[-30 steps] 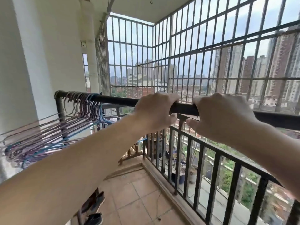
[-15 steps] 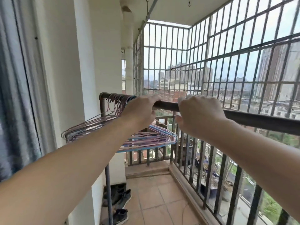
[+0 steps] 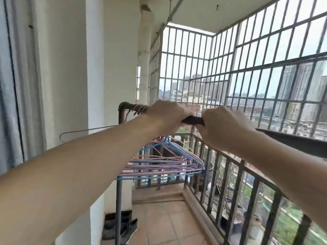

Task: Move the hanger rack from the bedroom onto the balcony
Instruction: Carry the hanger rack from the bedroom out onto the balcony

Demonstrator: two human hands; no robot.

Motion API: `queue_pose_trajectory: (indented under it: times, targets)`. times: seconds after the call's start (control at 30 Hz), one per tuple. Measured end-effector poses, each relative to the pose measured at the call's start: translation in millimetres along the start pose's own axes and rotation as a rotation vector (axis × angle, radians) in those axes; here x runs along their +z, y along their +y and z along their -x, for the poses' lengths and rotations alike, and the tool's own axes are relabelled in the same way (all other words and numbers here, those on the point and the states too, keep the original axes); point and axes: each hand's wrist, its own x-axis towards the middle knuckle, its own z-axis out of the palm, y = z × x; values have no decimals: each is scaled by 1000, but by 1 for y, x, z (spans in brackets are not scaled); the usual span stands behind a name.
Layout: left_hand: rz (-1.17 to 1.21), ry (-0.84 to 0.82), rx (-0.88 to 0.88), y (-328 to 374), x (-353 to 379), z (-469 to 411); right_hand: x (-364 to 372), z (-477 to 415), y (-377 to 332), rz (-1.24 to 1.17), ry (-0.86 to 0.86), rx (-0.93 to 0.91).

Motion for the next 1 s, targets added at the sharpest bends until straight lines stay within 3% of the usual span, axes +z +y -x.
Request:
queue_pose_trajectory:
  times: [0.2, 1.0]
  targets:
    - [36, 4, 31, 1, 39, -53, 27, -25, 34, 27, -16, 104]
    - [218, 134, 214, 23, 187, -208, 131, -97, 153, 201, -18, 235]
